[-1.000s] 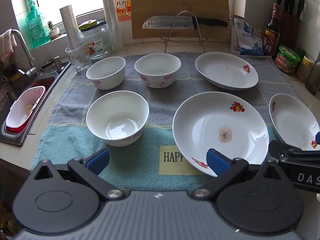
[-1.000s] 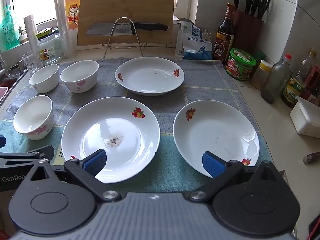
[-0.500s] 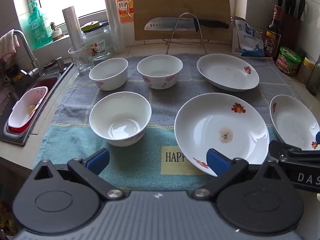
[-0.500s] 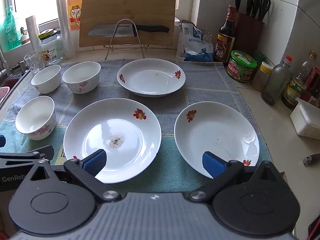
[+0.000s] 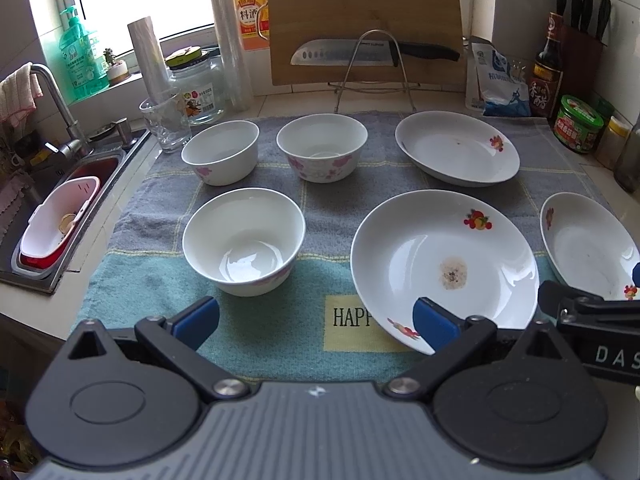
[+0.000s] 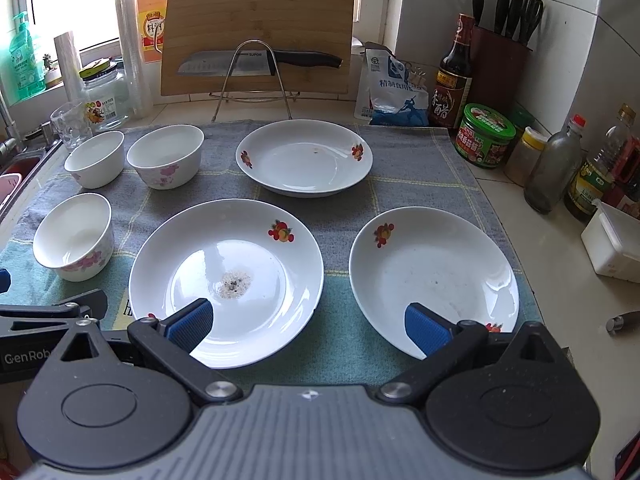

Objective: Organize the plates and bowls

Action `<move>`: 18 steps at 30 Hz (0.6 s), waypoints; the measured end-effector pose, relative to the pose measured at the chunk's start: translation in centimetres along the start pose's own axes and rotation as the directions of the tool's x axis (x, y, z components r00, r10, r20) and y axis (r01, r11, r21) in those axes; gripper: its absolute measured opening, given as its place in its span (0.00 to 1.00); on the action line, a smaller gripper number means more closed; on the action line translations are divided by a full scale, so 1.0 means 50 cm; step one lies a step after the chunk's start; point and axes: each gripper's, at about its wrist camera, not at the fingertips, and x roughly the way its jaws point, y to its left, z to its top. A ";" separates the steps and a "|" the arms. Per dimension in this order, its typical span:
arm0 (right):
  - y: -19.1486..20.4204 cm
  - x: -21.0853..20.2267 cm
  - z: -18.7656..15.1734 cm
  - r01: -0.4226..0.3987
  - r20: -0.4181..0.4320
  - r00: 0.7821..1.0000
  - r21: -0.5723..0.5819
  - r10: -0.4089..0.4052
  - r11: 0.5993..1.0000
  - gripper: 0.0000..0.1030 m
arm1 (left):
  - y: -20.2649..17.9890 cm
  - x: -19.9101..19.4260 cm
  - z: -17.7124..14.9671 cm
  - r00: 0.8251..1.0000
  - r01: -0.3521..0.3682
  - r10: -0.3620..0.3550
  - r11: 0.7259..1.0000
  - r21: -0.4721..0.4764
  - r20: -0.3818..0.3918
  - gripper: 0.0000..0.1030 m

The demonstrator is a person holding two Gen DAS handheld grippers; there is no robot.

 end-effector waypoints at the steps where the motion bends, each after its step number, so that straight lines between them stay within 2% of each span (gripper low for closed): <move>1: 0.000 0.000 0.000 0.000 0.000 1.000 0.000 0.000 1.000 1.00 | 0.000 0.000 0.000 1.000 0.000 0.000 1.000 0.000 0.000 0.99; 18: -0.002 0.000 -0.003 0.007 0.003 1.000 0.003 -0.007 1.000 1.00 | -0.004 0.000 0.002 1.000 0.003 -0.003 1.000 0.012 0.006 0.99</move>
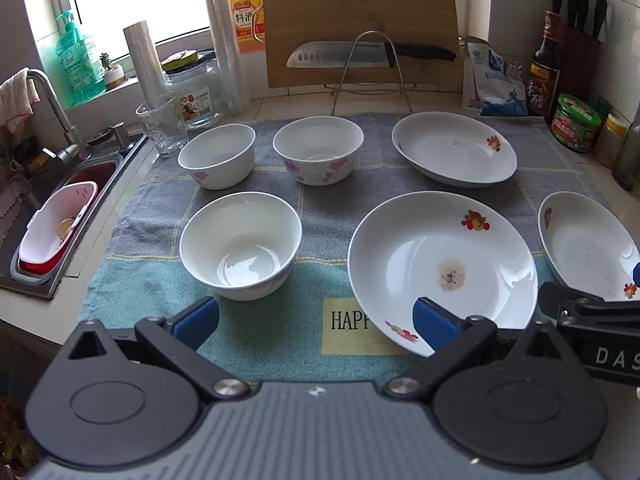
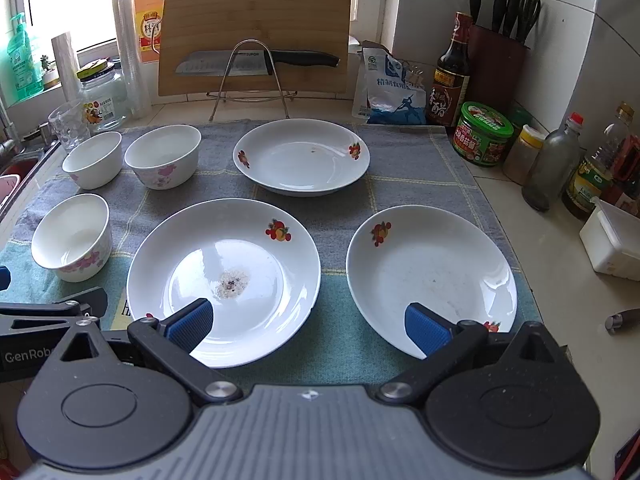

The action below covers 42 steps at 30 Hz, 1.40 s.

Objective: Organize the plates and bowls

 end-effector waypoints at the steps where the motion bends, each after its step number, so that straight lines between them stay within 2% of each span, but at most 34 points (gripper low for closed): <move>1: 0.000 0.000 0.000 0.001 0.000 1.000 0.000 -0.001 1.000 1.00 | 0.000 0.000 0.000 1.000 0.001 -0.001 1.000 0.000 0.000 0.99; 23: 0.016 -0.004 0.004 0.025 0.006 1.000 0.002 -0.025 1.000 1.00 | 0.013 0.008 0.006 1.000 0.011 -0.011 1.000 0.017 0.014 0.99; 38: 0.032 -0.009 0.005 0.053 0.019 0.998 0.013 -0.053 0.999 1.00 | 0.029 0.014 0.010 0.999 0.041 -0.042 0.998 0.040 0.027 0.99; 42: 0.038 -0.015 0.007 0.056 0.033 0.998 0.018 -0.057 0.998 1.00 | 0.039 0.019 0.013 0.997 0.070 -0.072 0.996 0.061 0.028 0.99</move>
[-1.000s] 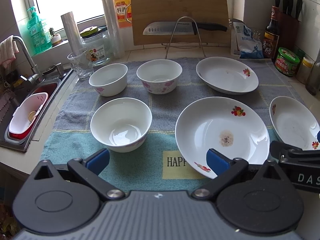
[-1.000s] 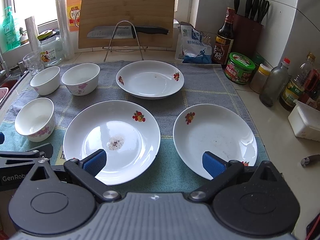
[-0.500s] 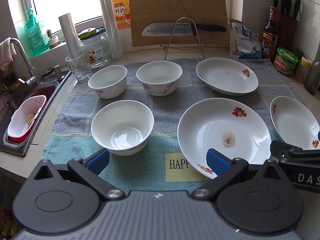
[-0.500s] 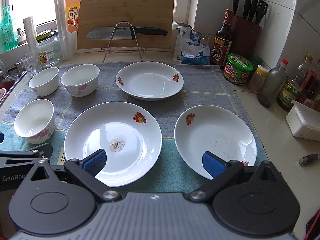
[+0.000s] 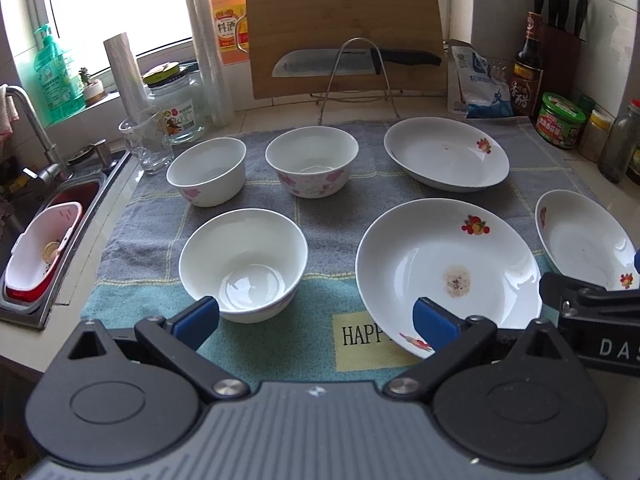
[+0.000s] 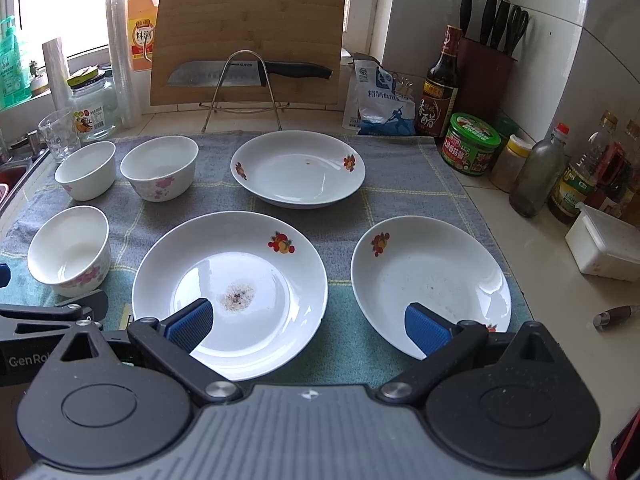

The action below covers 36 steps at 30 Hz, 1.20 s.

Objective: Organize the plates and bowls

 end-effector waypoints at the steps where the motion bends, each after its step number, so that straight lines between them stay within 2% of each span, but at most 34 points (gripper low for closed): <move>1: 0.001 -0.002 0.000 0.001 0.005 1.000 0.000 -0.001 1.000 1.00 | 0.003 0.001 0.001 1.000 0.011 -0.011 1.000 0.007 0.002 0.99; 8: -0.010 -0.023 0.005 -0.032 0.096 0.995 0.011 0.031 0.999 1.00 | 0.026 0.004 0.012 0.992 0.115 -0.118 0.991 0.062 0.045 0.99; 14: -0.058 -0.032 -0.016 0.043 0.135 0.990 0.018 -0.045 0.999 1.00 | 0.035 0.016 0.029 0.970 0.227 -0.234 0.969 0.091 0.062 0.99; 17: -0.091 -0.032 -0.031 0.071 0.138 0.988 0.013 -0.073 0.997 1.00 | 0.027 0.022 0.043 0.963 0.255 -0.262 0.961 0.104 0.061 0.99; 21: -0.134 -0.023 -0.051 0.133 0.124 0.983 0.031 -0.136 0.991 1.00 | 0.009 0.032 0.060 0.932 0.355 -0.360 0.928 0.113 0.031 0.99; 23: -0.155 -0.015 -0.060 0.141 0.116 0.983 0.034 -0.144 0.989 1.00 | -0.017 0.034 0.068 0.936 0.339 -0.348 0.930 0.141 0.046 0.99; 27: -0.200 0.012 -0.081 0.113 0.095 0.989 0.026 -0.115 0.993 1.00 | -0.073 0.045 0.085 0.933 0.337 -0.356 0.917 0.212 0.057 0.99; 31: -0.239 0.053 -0.101 0.086 0.045 0.995 0.016 -0.087 0.996 1.00 | -0.122 0.061 0.108 0.935 0.324 -0.348 0.919 0.225 0.075 0.99; 36: -0.270 0.086 -0.113 0.027 0.012 1.000 0.004 -0.027 1.000 1.00 | -0.181 0.091 0.139 0.918 0.375 -0.394 0.895 0.242 0.036 0.99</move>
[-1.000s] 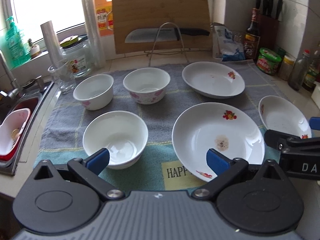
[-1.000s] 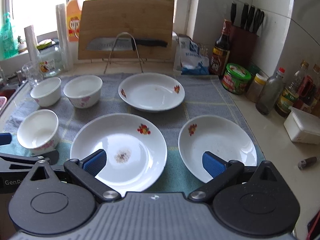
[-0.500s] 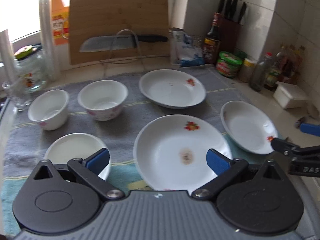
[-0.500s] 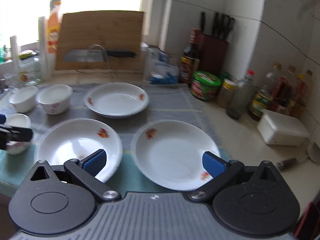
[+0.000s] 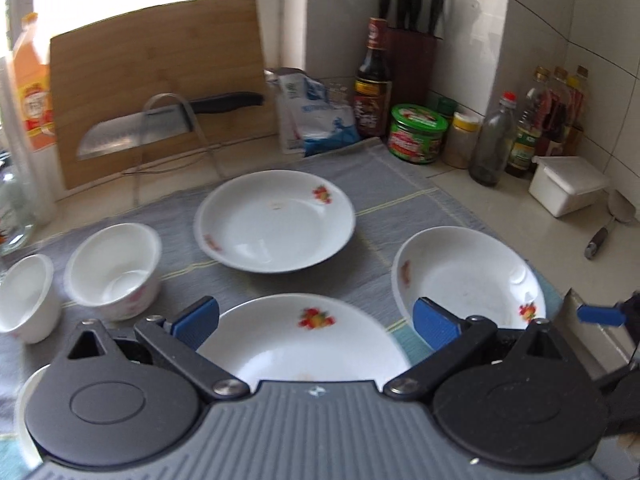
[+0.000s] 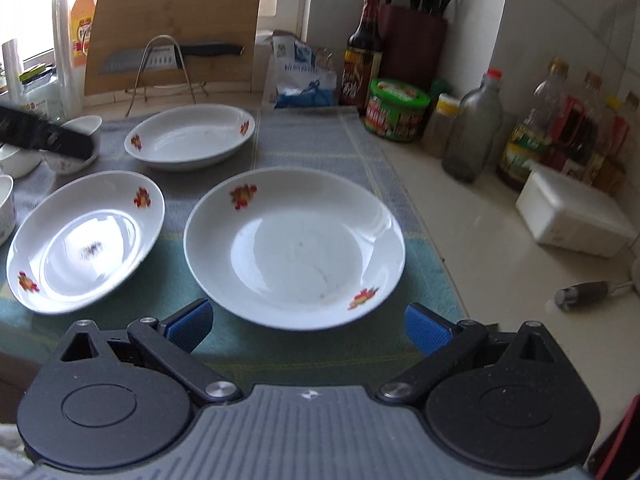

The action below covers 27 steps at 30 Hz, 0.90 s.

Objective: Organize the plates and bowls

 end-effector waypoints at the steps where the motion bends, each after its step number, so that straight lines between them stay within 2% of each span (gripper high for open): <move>1: -0.006 0.007 -0.002 -0.011 -0.008 1.000 -0.002 0.011 1.000 1.00 | -0.008 0.010 0.007 1.000 0.010 -0.010 1.000 0.007 -0.007 0.99; 6: -0.021 0.038 -0.015 -0.055 -0.024 0.998 -0.019 0.055 0.998 1.00 | -0.057 0.060 0.034 0.997 0.061 -0.057 0.995 0.083 -0.056 0.99; 9: -0.026 0.048 -0.017 -0.077 -0.018 0.997 -0.034 0.076 0.996 1.00 | -0.083 0.089 0.044 0.986 0.133 -0.119 0.984 0.115 -0.115 0.99; 14: -0.039 0.075 -0.022 -0.104 -0.027 0.994 -0.029 0.103 0.994 1.00 | -0.133 0.134 0.056 0.976 0.173 -0.138 0.961 0.217 -0.166 0.99; 18: -0.049 0.085 -0.025 -0.109 -0.010 0.994 -0.054 0.108 0.993 1.00 | -0.149 0.170 0.064 0.965 0.213 -0.167 0.951 0.226 -0.203 0.99; 27: -0.065 0.119 -0.025 -0.175 -0.002 0.984 -0.091 0.176 0.980 1.00 | -0.163 0.239 0.087 0.941 0.274 -0.202 0.926 0.261 -0.273 0.99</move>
